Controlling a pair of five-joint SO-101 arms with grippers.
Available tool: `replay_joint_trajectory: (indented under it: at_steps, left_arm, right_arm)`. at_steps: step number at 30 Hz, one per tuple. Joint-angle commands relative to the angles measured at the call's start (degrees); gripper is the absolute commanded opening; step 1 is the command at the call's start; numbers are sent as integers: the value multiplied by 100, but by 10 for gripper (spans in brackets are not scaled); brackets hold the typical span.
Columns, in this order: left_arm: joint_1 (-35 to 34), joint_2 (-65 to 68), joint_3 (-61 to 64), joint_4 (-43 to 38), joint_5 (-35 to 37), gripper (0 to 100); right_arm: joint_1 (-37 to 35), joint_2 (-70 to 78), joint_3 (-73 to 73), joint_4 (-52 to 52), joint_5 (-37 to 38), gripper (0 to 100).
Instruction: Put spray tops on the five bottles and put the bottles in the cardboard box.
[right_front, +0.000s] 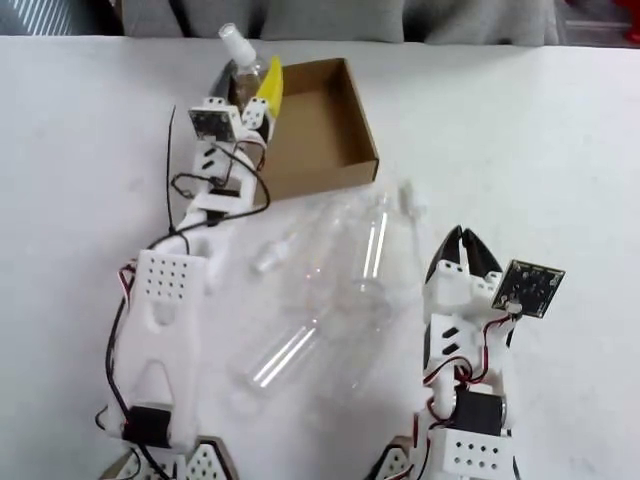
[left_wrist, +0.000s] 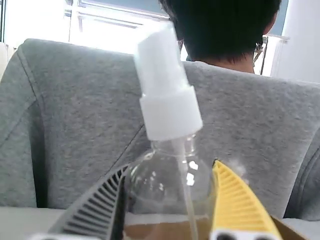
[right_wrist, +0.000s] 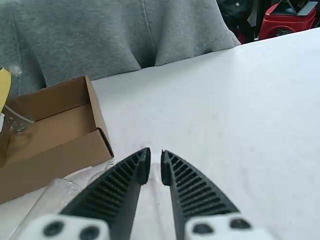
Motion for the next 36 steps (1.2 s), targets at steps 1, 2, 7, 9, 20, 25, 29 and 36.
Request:
replay_joint_trajectory:
  at_steps: [1,2,7,9,20,25,29,36]
  left_arm:
    - [-57,145,-668,-35,0,24]
    - [-66,180,-695,-35,-44,24]
    - [-40,251,-668,-18,-536,24]
    - [-40,251,-668,185,-571,24]
    - [-75,198,-668,800,-545,170]
    - [-75,198,-668,818,-545,172]
    - [-75,189,-668,1116,-545,184]
    - [-75,180,-721,1960,-536,352]
  right_arm:
    - [31,13,53,13,79,18]
    - [31,13,53,13,79,18]
    - [31,13,53,13,79,18]
    - [31,13,53,13,79,18]
    - [31,13,53,13,79,18]
    - [31,13,53,13,79,18]
    - [31,13,53,13,79,18]
    - [31,13,53,13,79,18]
